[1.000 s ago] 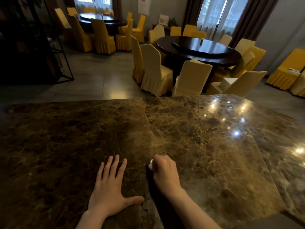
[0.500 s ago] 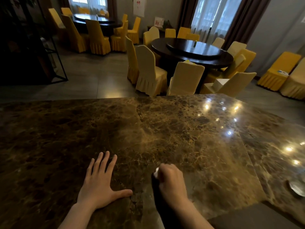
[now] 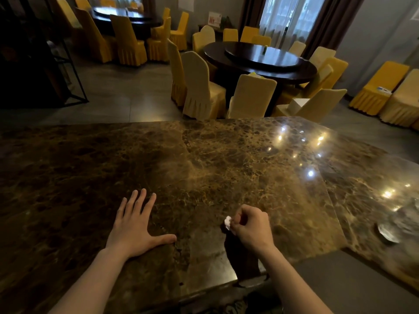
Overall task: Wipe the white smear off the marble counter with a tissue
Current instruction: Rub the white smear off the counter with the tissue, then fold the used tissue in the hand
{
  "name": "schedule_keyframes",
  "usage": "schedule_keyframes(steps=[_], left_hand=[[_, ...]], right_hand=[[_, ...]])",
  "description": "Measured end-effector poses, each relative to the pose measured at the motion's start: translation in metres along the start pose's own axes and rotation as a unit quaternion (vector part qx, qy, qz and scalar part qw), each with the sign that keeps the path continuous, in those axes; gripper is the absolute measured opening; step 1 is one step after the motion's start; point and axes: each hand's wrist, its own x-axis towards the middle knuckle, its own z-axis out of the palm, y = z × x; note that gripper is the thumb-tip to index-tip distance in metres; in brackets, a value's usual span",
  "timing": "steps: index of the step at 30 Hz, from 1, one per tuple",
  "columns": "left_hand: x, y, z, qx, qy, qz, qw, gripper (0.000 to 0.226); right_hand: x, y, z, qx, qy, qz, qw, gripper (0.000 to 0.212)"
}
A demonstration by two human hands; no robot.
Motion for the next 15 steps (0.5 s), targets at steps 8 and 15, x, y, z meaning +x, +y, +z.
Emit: schedule_keyframes(steps=[8, 15], left_hand=[[-0.014, 0.015, -0.01, 0.004, -0.013, -0.017, 1.0, 0.129], [-0.04, 0.04, 0.0, -0.002, 0.026, -0.022, 0.999, 0.116]], right_hand=[[-0.083, -0.005, -0.015, 0.19, -0.103, 0.032, 0.976, 0.024], [-0.156, 0.04, 0.035, 0.074, -0.219, 0.044, 0.972, 0.015]])
